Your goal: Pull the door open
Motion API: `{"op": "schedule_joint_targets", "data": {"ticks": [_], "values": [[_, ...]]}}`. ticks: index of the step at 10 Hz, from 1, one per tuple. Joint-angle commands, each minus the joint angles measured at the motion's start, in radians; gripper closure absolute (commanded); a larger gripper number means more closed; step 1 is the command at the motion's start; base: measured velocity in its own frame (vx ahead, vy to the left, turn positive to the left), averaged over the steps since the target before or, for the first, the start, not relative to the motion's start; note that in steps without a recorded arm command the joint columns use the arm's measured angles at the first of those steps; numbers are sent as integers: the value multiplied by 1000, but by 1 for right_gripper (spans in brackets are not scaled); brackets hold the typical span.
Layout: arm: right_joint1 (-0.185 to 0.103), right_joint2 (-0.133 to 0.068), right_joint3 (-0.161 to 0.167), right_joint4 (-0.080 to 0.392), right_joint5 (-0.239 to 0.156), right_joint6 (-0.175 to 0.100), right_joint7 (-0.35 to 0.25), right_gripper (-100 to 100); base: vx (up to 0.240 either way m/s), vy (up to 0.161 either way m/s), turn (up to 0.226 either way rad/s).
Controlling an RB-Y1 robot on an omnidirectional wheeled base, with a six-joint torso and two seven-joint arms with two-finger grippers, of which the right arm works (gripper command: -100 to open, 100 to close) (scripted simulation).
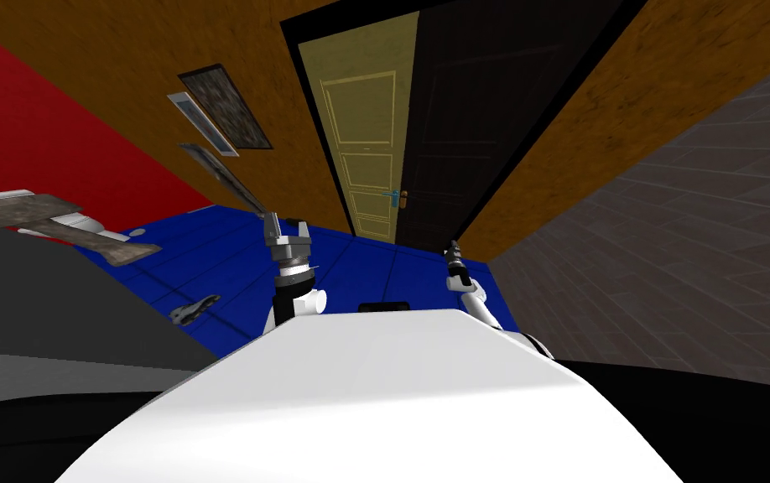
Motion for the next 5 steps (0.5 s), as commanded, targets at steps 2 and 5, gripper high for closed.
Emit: {"op": "schedule_joint_targets", "data": {"ticks": [2, 5], "values": [[-13, -18, 1, 36, -36, -15, 16, -100, -13, -59, 76], [-28, -44, 3, 80, -88, -31, 39, -100, 15, -55, 79]]}}
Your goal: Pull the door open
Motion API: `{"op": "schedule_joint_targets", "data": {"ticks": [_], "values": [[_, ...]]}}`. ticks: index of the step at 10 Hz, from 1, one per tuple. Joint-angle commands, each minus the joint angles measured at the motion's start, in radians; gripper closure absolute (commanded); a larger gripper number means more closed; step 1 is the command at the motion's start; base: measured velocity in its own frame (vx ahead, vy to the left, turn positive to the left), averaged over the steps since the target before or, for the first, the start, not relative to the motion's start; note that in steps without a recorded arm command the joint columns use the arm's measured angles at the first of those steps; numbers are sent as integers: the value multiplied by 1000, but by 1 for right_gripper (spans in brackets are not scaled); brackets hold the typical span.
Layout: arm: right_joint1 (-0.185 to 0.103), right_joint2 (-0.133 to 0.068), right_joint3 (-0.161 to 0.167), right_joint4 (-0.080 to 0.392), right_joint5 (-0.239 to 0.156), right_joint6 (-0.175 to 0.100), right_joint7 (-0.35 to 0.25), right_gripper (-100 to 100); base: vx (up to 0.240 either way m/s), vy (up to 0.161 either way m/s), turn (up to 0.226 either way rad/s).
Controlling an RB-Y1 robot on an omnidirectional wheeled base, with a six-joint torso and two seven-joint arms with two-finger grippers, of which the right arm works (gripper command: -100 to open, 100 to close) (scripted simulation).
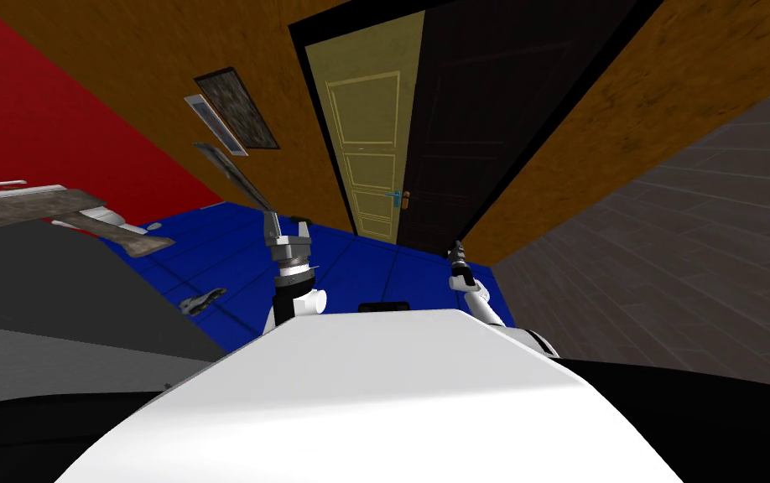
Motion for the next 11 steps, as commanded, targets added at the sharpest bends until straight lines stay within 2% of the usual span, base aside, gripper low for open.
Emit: {"op": "schedule_joint_targets", "data": {"ticks": [1, 6, 11], "values": [[-7, -15, 1, 23, -28, -9, 12, -100, 22, -51, 87], [-31, -57, 3, 96, -114, -37, 50, -100, 70, -20, 85], [-53, -96, 6, 161, -191, -61, 84, -100, 168, 13, 76]]}}
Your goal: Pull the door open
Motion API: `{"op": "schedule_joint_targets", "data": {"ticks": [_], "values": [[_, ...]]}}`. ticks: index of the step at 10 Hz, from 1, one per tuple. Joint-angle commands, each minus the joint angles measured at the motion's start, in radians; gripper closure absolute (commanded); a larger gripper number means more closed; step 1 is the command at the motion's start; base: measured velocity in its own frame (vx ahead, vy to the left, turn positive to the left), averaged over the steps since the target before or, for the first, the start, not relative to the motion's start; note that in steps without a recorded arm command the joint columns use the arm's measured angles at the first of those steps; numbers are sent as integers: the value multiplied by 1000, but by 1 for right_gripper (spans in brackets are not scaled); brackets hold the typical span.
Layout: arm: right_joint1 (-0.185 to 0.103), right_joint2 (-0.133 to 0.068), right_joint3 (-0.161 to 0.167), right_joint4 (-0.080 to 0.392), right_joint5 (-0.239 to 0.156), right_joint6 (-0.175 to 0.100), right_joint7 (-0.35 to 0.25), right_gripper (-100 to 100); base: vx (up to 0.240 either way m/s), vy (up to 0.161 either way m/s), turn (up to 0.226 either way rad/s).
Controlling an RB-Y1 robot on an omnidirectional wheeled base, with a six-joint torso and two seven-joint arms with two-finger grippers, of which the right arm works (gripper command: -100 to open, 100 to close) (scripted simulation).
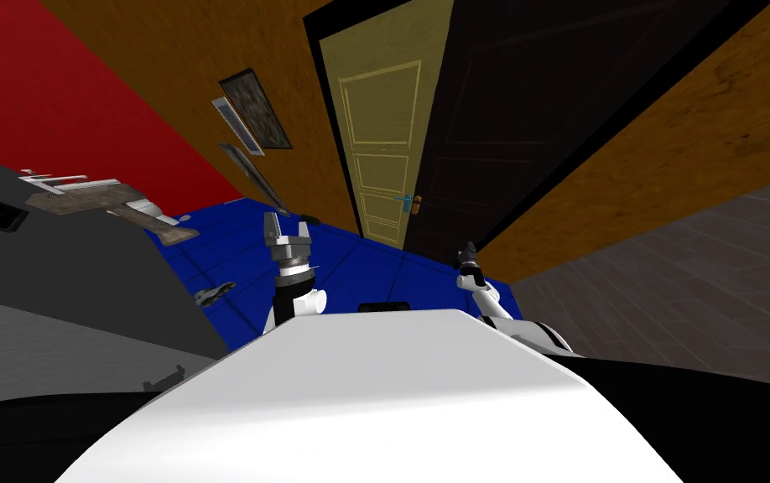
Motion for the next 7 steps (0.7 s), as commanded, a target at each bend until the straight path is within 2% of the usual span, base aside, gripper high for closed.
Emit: {"op": "schedule_joint_targets", "data": {"ticks": [1, 7], "values": [[-2, -8, -1, 9, -18, -4, 9, -100, 218, 1, 65], [-17, -35, 1, 55, -72, -22, 33, -100, 240, 33, 44]]}}
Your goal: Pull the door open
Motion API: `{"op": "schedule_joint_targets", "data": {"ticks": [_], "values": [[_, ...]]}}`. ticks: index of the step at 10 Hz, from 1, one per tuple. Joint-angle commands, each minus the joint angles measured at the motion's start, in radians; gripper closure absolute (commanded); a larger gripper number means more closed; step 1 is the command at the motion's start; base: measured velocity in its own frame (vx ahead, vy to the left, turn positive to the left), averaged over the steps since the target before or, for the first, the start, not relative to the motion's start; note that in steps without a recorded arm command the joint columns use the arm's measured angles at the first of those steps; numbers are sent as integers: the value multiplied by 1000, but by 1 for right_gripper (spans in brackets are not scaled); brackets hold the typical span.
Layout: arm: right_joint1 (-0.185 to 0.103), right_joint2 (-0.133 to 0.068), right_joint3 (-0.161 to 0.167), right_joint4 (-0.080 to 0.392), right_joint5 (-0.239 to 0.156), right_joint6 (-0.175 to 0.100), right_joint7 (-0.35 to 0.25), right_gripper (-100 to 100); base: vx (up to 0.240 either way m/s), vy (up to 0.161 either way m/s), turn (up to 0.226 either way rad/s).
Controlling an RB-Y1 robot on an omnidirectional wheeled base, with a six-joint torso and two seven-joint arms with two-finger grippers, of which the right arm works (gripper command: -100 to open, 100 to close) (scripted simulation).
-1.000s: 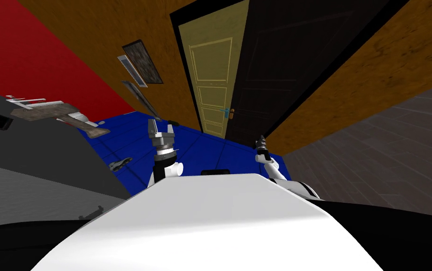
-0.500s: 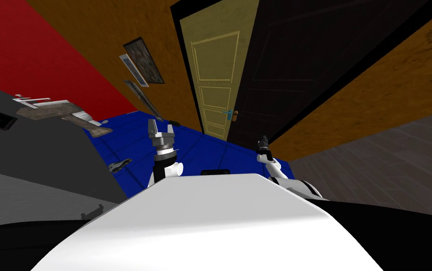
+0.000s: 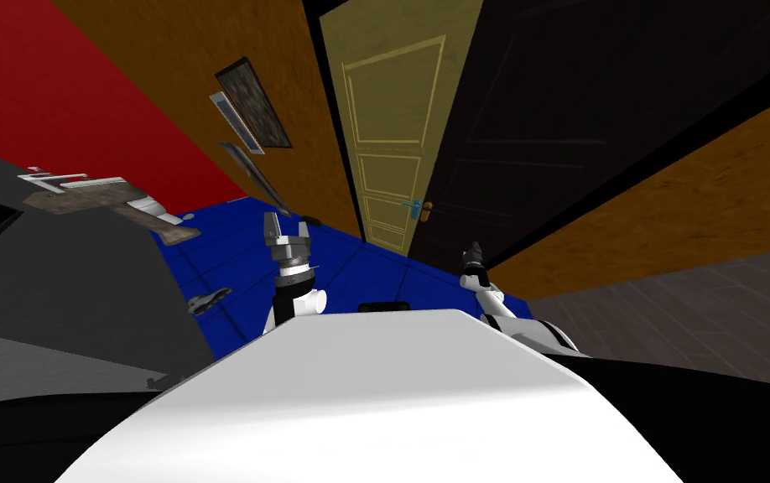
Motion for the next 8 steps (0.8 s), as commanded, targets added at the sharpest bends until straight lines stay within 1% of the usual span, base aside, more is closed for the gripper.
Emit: {"op": "schedule_joint_targets", "data": {"ticks": [1, 2, 7, 8], "values": [[-6, -6, 2, 16, -9, -7, 2, -100, 224, 47, 24], [-8, -9, 2, 20, -14, -9, 5, -100, 251, 59, 22], [-14, -19, 3, 38, -35, -15, 14, -100, 234, 13, 20], [-14, -20, 3, 40, -38, -16, 15, -100, 216, 67, 11]]}}
